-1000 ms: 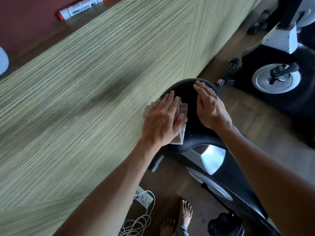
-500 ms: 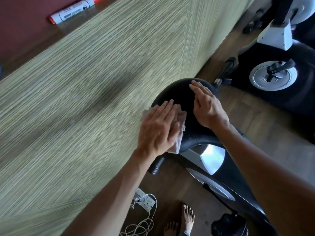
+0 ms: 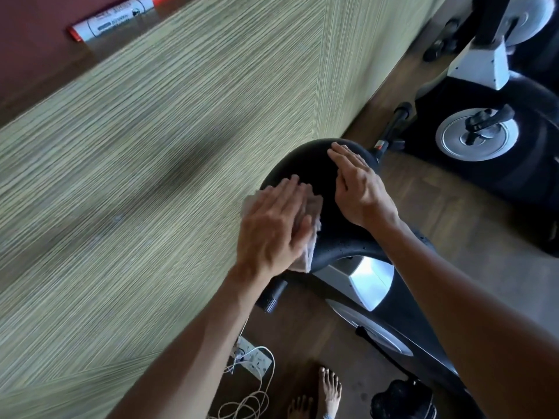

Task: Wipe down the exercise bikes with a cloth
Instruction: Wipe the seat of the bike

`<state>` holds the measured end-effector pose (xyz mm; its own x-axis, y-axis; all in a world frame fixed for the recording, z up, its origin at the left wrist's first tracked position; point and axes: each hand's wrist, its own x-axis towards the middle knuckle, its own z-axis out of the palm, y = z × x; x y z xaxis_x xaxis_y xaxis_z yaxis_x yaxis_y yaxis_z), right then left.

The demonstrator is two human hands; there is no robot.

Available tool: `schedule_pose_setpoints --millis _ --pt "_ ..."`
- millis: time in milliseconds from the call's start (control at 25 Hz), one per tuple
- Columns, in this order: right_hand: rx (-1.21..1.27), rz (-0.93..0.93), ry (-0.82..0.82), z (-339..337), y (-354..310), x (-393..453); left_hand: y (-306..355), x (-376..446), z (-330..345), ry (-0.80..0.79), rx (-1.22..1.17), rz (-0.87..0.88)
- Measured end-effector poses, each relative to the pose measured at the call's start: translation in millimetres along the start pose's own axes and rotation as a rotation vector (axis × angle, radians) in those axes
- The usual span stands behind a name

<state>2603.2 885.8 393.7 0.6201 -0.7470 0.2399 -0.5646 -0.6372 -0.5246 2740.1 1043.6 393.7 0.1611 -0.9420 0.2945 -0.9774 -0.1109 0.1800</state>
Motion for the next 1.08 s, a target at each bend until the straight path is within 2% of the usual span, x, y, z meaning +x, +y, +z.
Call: schedule_pose_setpoints --millis 120,160,200,240,320,360,400,440,560,600,640,720,800,880,960,1040,1080 --pt "0.001 0.020 -0.005 -1.0 -2.5 0.5 40.7 -5.3 6.7 0.092 0.042 -0.426" --pt "0.003 0.023 -0.007 -0.8 -2.1 0.8 55.8 -9.3 9.5 0.091 0.040 -0.463" --pt "0.006 0.020 -0.009 -0.5 -0.6 0.9 62.5 -13.1 9.2 0.086 0.047 -0.411" --pt "0.015 0.015 -0.011 0.0 1.2 1.4 58.8 -15.4 7.2 0.062 0.058 -0.272" --pt "0.048 0.008 -0.019 0.1 4.2 3.2 28.8 -10.8 -0.1 -0.014 0.025 0.126" --pt "0.061 0.010 -0.018 0.0 4.9 4.0 12.7 -4.7 -3.2 -0.054 -0.008 0.269" --pt "0.073 0.011 -0.014 0.3 5.4 4.2 1.7 0.8 -3.9 -0.079 -0.026 0.323" --pt "0.082 0.016 -0.008 0.5 6.1 4.3 -0.3 4.7 -1.8 -0.070 -0.018 0.255" --pt "0.175 0.074 0.019 -2.7 7.7 6.3 44.1 11.2 9.9 0.027 0.136 -0.322" --pt "0.274 0.136 0.030 -8.3 6.8 7.6 65.3 12.4 14.4 0.036 0.145 -0.435" --pt "0.403 0.220 0.053 -16.0 6.3 8.5 82.8 13.2 17.2 0.053 0.142 -0.447" --pt "0.578 0.370 0.170 -38.7 5.9 4.6 101.0 14.3 23.1 0.057 0.118 -0.287" --pt "0.547 0.400 0.272 -60.5 1.0 -15.5 104.2 12.8 19.9 -0.004 0.076 -0.060" --pt "0.380 0.363 0.323 -67.3 -12.0 -51.6 96.3 14.5 11.8 -0.053 -0.146 0.075" --pt "0.205 0.192 0.311 -54.0 -31.6 -90.6 76.1 16.2 0.1 -0.022 -0.576 -0.009" --pt "0.031 0.046 0.174 -26.9 -53.5 -111.8 45.6 17.2 -6.3 0.167 -0.741 -0.290" --pt "-0.060 0.028 0.120 -11.1 -63.4 -112.0 33.0 15.5 -5.6 0.193 -0.791 -0.451"
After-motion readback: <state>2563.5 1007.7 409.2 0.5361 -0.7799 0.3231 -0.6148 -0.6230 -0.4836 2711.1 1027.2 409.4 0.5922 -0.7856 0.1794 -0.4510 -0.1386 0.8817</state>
